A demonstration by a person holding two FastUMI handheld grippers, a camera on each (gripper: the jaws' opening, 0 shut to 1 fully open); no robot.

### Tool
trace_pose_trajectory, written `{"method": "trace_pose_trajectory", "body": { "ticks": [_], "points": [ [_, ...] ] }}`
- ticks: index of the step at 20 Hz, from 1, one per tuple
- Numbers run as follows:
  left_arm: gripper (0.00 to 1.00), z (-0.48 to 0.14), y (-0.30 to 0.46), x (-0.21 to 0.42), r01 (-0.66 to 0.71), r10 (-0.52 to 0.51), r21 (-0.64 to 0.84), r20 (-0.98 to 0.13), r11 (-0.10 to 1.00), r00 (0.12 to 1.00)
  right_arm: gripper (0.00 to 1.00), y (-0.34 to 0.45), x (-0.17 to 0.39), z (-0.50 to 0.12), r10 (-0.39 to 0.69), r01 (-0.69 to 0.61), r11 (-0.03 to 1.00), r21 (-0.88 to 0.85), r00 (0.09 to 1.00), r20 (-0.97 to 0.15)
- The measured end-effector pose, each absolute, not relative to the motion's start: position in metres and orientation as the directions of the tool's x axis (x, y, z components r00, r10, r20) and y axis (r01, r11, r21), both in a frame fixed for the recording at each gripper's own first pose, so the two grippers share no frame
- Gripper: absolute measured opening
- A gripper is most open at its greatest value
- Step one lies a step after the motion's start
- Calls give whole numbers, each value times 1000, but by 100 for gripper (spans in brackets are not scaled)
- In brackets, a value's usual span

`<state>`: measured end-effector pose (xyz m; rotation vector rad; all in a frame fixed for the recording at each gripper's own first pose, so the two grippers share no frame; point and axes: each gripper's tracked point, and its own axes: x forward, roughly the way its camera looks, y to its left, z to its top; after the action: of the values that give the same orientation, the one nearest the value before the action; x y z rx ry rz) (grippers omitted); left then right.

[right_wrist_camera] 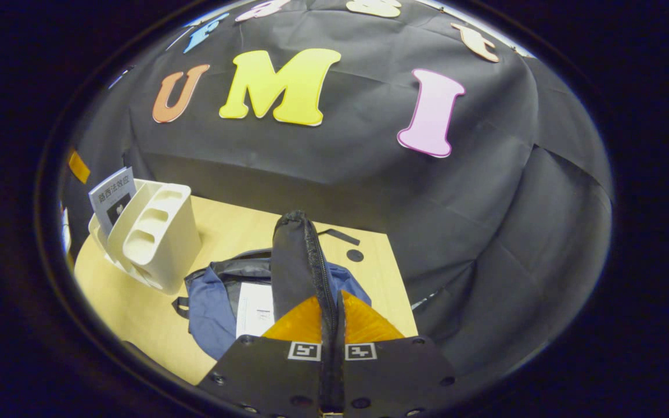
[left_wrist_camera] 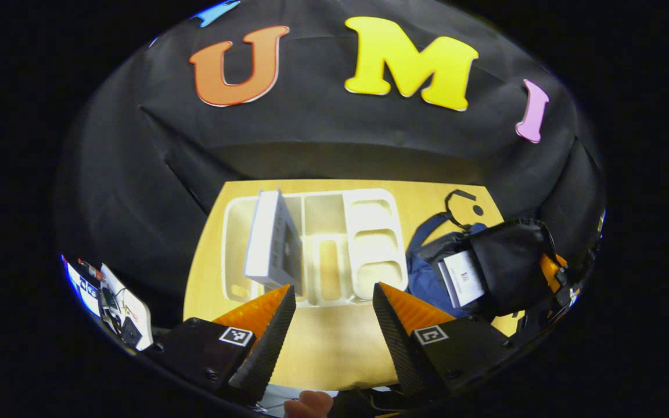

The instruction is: Open the schoolbag, grab two books from the bookshelf and put them into the schoolbag.

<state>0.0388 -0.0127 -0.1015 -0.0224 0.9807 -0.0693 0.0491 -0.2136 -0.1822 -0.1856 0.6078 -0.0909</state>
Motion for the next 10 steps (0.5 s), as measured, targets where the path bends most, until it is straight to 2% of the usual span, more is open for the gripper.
{"method": "trace_pose_trajectory", "body": {
  "ticks": [2,3,6,10],
  "points": [
    [90,-91,10,50,46,-65,-48,-838,998,541,0,-213,50,-182,-142,32,979,-202,817,-559],
    [98,-89,17,58,44,-66,-50,-846,998,529,0,-213,50,-181,-144,33,979,-203,816,-559],
    [98,-97,36,78,49,-69,-53,-875,997,478,0,-213,49,-181,-149,40,979,-201,813,-562],
    [98,-123,43,93,44,-112,-103,-925,994,363,0,-217,49,-182,-162,55,978,-201,806,-569]
  ]
}}
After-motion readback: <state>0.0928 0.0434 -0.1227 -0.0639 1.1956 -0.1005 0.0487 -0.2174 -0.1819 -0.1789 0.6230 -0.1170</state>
